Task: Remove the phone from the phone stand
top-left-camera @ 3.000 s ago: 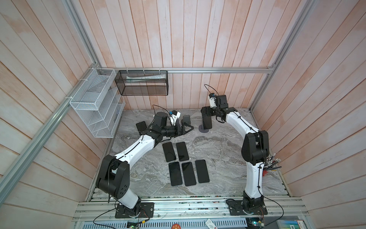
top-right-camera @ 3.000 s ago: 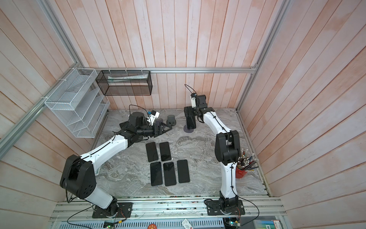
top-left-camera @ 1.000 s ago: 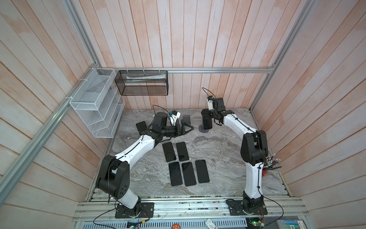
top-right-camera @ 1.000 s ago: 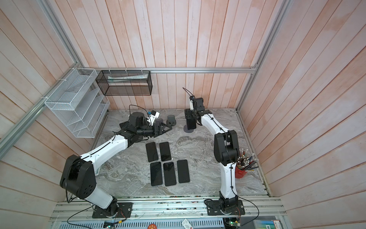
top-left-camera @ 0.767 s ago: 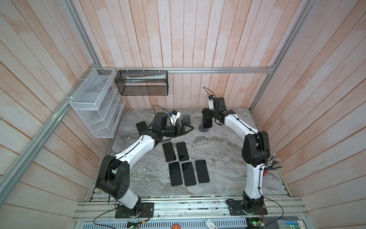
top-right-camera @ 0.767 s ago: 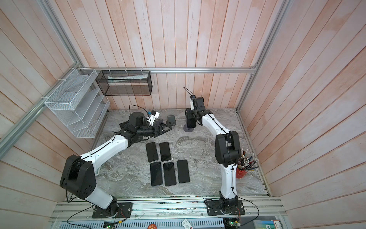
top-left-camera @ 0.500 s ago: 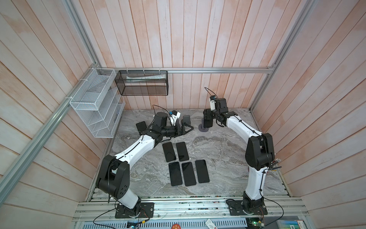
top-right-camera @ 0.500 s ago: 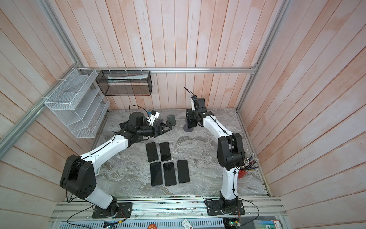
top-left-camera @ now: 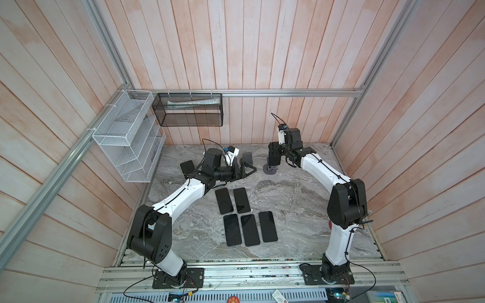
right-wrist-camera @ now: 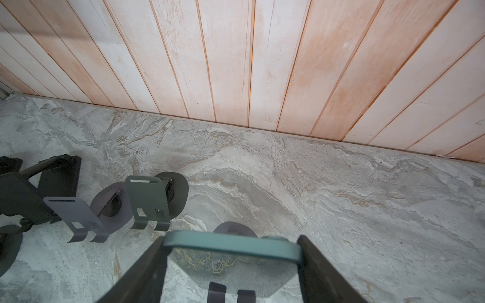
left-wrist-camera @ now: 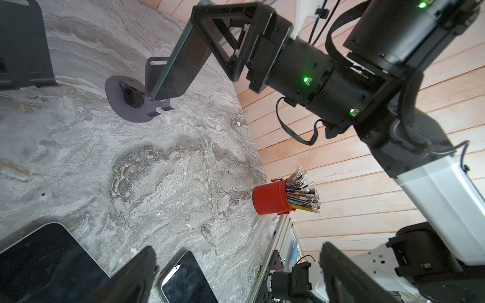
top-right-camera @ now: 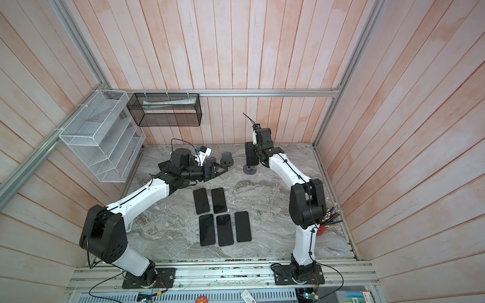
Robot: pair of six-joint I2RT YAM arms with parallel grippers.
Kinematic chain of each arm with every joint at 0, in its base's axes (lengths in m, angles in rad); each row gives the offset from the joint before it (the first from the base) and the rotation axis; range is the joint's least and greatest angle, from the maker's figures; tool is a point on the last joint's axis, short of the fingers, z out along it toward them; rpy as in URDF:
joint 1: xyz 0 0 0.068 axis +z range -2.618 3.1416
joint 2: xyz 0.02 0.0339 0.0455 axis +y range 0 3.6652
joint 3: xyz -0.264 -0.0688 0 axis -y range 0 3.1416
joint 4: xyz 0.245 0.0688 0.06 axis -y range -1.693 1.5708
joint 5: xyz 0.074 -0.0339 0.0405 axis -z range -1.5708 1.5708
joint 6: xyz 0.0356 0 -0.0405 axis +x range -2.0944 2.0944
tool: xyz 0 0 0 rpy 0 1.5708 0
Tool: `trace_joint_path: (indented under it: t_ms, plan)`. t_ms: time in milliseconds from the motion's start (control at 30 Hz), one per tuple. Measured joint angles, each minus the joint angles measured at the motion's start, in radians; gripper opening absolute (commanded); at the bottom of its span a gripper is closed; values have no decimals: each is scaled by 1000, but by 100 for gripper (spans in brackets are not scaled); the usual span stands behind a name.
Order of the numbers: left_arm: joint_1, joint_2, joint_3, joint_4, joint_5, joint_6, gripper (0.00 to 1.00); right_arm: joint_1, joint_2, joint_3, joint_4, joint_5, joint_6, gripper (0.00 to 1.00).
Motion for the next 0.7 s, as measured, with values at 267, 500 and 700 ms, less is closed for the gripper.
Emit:
trace_joint_path:
  t_ms: [267, 500, 700]
  plan:
    - [5, -31, 1, -21, -45, 30, 99, 32, -87, -62, 10, 31, -1, 66]
    - [27, -47, 7, -23, -56, 37, 99, 46, -91, -65, 13, 55, -1, 66]
    - [51, -47, 7, -23, -56, 33, 99, 68, -116, -72, -3, 88, 0, 66]
